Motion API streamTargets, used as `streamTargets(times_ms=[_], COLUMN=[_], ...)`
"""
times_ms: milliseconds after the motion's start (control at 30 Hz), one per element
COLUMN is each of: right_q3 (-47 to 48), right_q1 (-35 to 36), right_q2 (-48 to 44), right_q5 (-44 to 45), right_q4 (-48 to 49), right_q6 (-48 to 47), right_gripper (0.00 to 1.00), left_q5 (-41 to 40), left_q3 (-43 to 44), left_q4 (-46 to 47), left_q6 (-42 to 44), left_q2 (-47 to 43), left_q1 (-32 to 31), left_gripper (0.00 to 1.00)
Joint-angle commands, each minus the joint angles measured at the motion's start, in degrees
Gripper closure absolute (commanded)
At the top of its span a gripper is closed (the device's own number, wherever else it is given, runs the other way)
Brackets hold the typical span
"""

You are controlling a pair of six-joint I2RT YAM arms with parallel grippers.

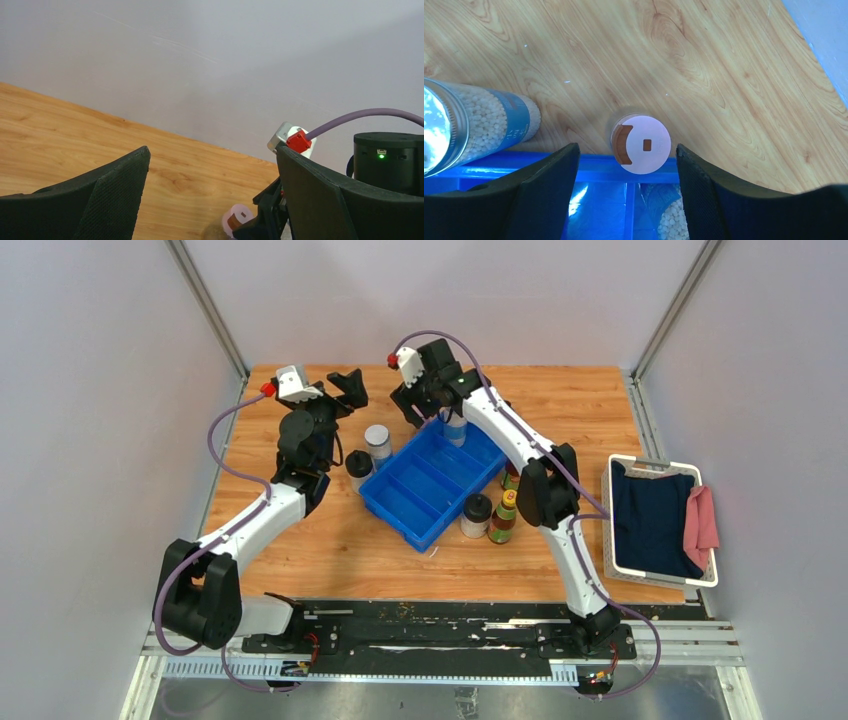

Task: Organize the condiment bottles
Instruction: Pick up the bottle from the center of the board.

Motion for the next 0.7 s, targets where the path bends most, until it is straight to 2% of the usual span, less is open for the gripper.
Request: streamTargets(times_ms=[0,667], right_q3=[2.4,6.2], right_q1=[0.8,-0.3], right_q2=[2.1,5.3], right_q5=[1.5,1.9], right_q4=[-1.0,-1.7], right_q6=[-0.6,-0.4], right_gripper=[0.26,0.25], left_q5=[-0.1,0.8], left_q3=[-1.1,-1.5], left_q4=[2.3,3.9], left_q6=[-0.7,0.0], left_q2=[-0.6,-1.0], left_q1=[0.4,0.4], left_gripper=[0.0,0.0])
